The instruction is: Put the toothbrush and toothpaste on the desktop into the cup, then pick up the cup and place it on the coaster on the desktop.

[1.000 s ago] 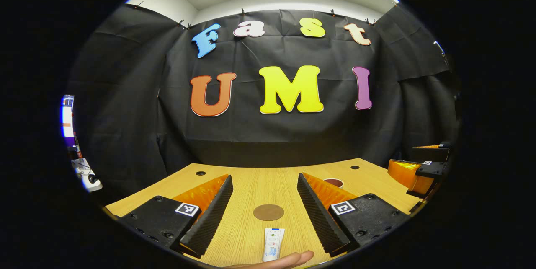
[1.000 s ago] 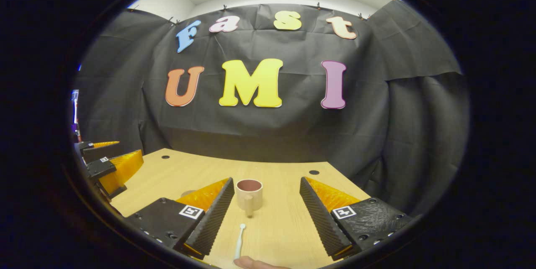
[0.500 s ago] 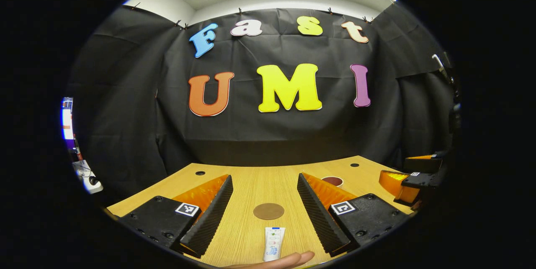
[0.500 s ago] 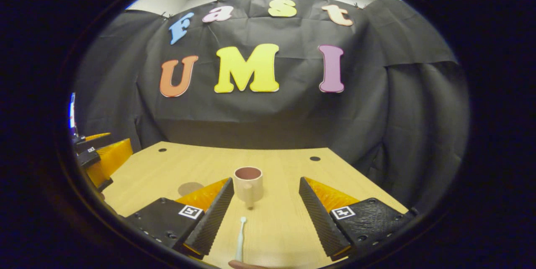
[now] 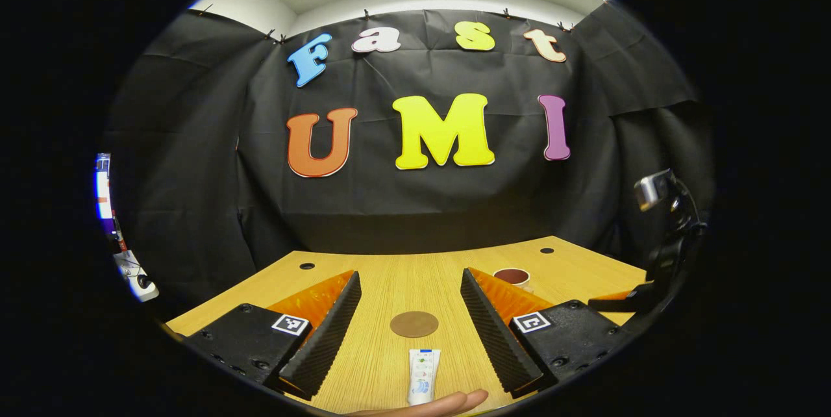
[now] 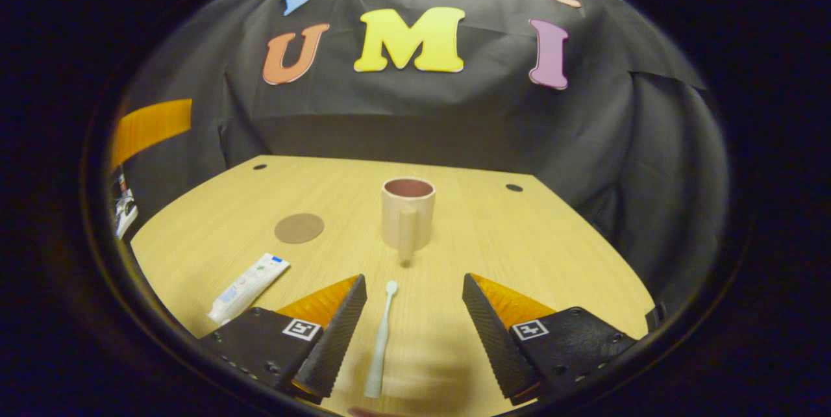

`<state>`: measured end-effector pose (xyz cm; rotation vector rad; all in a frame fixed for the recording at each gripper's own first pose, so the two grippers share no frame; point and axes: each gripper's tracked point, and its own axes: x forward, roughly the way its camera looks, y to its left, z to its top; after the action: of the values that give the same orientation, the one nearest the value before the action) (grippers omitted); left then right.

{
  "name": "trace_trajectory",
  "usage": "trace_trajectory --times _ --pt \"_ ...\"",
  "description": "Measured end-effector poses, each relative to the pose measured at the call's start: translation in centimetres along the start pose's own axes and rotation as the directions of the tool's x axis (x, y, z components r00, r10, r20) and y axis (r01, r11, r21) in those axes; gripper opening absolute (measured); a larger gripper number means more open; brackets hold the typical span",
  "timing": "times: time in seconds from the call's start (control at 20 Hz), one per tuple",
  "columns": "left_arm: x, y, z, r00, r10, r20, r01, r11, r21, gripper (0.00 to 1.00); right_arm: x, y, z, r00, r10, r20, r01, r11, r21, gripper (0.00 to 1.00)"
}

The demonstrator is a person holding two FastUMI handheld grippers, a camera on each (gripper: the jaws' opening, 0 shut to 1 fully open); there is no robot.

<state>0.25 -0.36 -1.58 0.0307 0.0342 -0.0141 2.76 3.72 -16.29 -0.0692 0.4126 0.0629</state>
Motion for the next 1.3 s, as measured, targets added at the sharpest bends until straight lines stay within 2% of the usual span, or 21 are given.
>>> trace_trajectory --times 0.1,0.15,0.2,0.35,0.45,0.5,0.65,0.7,0.75,0.9,1.0,1.15,1.3 --pt "0.2 0.0 -0.2 1.000 -0.002 -0.005 0.002 1.000 0.001 0.98 0.6 1.1 -2.1 0.997 0.028 -0.075 -0.028 1.000 0.006 0.82" --pt "0.3 0.1 -0.3 1.000 -0.003 -0.008 0.003 1.000 0.001 0.98 0.8 1.5 -2.9 0.994 0.036 -0.100 -0.036 0.999 -0.001 0.80" --pt "0.3 0.0 -0.4 1.000 -0.005 -0.012 0.005 1.000 0.001 0.98 0.9 1.5 -3.5 0.992 0.033 -0.120 -0.035 0.999 -0.009 0.75" --pt "0.3 -0.4 -0.7 1.000 -0.018 -0.021 0.018 1.000 -0.003 0.98 1.5 1.7 -4.2 0.989 0.030 -0.145 -0.034 0.999 -0.026 0.67" --pt "0.3 -0.8 -1.1 0.999 -0.031 -0.031 0.031 1.000 -0.003 0.98 1.9 1.7 -4.7 0.985 0.031 -0.170 -0.033 0.999 -0.013 0.54" --pt "0.3 -0.9 -1.4 0.999 -0.038 -0.038 0.038 0.999 -0.005 0.98 1.9 2.0 -5.3 0.981 0.043 -0.189 -0.044 0.999 0.001 0.43" --pt "0.5 -1.3 -1.9 0.997 -0.051 -0.058 0.050 0.999 -0.013 0.98 2.1 2.9 -6.0 0.968 0.112 -0.225 -0.099 0.993 0.069 0.37" --pt "0.5 -1.3 -2.2 0.997 -0.055 -0.063 0.054 0.998 -0.017 0.98 2.2 3.1 -6.2 0.964 0.125 -0.236 -0.110 0.991 0.079 0.20" --pt "0.6 -1.3 -2.5 0.996 -0.057 -0.072 0.055 0.998 -0.021 0.98 2.0 3.1 -6.1 0.963 0.132 -0.234 -0.115 0.990 0.083 0.13" --pt "0.8 -1.5 -3.9 0.991 -0.070 -0.115 0.066 0.997 -0.039 0.99 2.0 3.2 -6.1 0.962 0.150 -0.228 -0.133 0.987 0.086 0.09" --pt "1.1 -1.2 -4.8 0.987 -0.072 -0.144 0.064 0.996 -0.059 0.99 2.0 3.1 -6.1 0.963 0.154 -0.220 -0.140 0.987 0.078 0.01" --pt "1.2 -0.8 -6.1 0.980 -0.066 -0.188 0.055 0.997 -0.062 0.99 1.8 2.9 -5.6 0.969 0.159 -0.190 -0.150 0.987 0.062 0.01" --pt "1.1 -0.7 -8.0 0.970 -0.063 -0.236 0.050 0.997 -0.061 0.99 0.9 2.5 -4.0 0.981 0.154 -0.117 -0.149 0.988 0.046 0.01"
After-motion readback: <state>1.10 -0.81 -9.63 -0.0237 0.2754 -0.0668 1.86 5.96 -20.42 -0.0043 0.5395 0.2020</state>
